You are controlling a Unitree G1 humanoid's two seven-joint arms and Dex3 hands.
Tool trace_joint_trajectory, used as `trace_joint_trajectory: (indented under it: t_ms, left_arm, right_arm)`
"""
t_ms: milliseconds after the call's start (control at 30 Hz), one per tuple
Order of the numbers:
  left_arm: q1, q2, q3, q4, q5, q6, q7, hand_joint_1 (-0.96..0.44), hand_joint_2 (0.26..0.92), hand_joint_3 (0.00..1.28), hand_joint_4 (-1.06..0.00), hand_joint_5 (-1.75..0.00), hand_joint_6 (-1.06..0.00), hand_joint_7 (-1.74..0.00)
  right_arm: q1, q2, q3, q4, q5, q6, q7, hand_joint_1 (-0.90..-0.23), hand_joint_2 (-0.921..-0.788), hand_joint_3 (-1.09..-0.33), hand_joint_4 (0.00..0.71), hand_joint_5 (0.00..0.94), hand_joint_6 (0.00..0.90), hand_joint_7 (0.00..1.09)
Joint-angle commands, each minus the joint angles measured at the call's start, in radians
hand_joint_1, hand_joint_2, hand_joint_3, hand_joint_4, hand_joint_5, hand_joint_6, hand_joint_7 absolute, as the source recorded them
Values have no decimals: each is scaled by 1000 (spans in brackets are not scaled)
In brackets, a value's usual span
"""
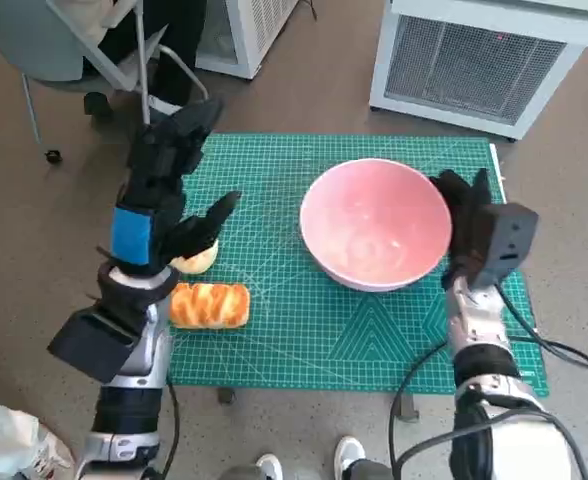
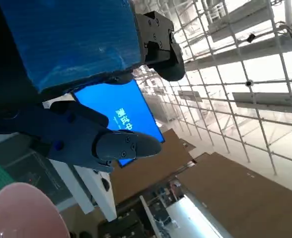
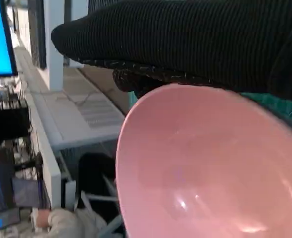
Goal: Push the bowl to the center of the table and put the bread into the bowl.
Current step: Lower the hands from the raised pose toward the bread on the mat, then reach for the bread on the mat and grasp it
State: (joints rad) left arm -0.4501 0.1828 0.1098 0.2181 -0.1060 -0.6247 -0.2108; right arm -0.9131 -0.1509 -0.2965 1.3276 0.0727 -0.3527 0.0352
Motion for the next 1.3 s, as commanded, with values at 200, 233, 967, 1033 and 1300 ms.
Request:
trace_joint_trajectory:
  t_ms: [200,233,967,1033,1300]
  left_arm:
    - [37,15,21,-32,33,4,35,-422,921,266,-394,-28,-213,-599]
    - [39,16,22,-31,37,3,38,-423,921,266,-394,-27,-215,-596]
    - [173,157,45,-100,84,-10,-21,-478,921,295,-405,-10,-214,-488]
    - [192,208,48,-114,91,6,-58,-486,921,304,-401,-6,-202,-458]
    - [261,412,46,-220,161,150,-196,-491,921,312,-367,-1,-199,-327]
  right_arm:
    - [-37,59,-13,21,0,60,5,-465,-921,-845,233,5,270,68]
    - [-41,62,-13,22,-2,65,4,-464,-921,-845,234,5,271,68]
    - [-91,28,-38,-19,20,-48,35,-473,-921,-854,215,0,273,53]
    - [-94,25,-44,-34,31,-98,63,-484,-921,-852,205,0,273,52]
    - [-101,25,-84,-124,139,-311,292,-521,-921,-817,201,6,285,58]
